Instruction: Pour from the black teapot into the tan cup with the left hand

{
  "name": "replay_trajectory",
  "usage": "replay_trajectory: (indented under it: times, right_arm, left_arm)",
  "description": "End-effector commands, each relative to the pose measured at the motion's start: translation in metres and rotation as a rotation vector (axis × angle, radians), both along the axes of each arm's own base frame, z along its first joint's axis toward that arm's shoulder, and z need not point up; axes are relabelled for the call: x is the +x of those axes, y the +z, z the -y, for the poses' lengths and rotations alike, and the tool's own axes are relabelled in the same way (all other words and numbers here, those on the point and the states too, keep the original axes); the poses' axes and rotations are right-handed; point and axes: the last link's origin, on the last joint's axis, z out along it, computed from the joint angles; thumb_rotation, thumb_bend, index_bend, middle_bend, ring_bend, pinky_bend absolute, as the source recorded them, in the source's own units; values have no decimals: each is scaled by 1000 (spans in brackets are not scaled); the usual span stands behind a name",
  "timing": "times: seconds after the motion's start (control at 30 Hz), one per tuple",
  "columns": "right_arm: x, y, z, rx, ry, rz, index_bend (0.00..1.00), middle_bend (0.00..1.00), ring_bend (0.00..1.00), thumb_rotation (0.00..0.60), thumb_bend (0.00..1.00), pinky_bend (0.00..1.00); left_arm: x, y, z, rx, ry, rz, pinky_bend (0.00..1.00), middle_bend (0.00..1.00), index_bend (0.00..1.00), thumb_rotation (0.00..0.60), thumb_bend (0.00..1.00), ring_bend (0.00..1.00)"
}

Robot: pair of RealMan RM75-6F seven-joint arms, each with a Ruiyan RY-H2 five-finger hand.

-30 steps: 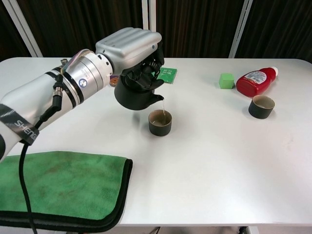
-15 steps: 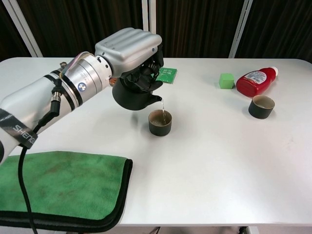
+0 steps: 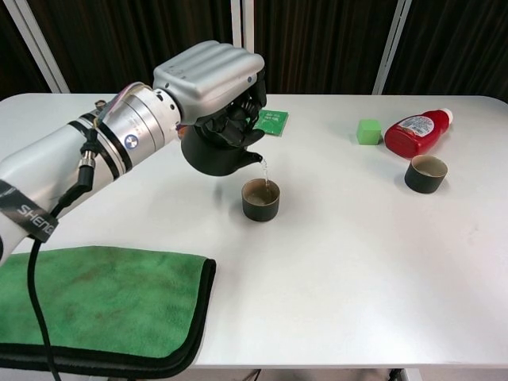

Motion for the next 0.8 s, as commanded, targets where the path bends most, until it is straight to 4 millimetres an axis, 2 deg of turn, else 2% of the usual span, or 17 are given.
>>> replay_trajectory:
  times: [0.03, 0.37, 0.8]
  right_arm:
    - [0, 0, 0, 4, 2, -2, 0, 6, 0, 600, 477, 0]
    - [2, 0, 0, 7, 5, -4, 0, 6, 0, 600, 477, 0]
    - [4, -2, 0, 10, 3, -6, 0, 6, 0, 600, 477, 0]
  left_arm:
    - [0, 0, 0, 1, -2, 1, 479, 1000, 972, 600, 337, 900]
    - [-1, 1, 1, -2, -1, 4, 481, 1000, 974, 600, 337, 902]
    - [-6, 4, 0, -94, 88, 111, 482, 1000, 974, 600, 337, 902]
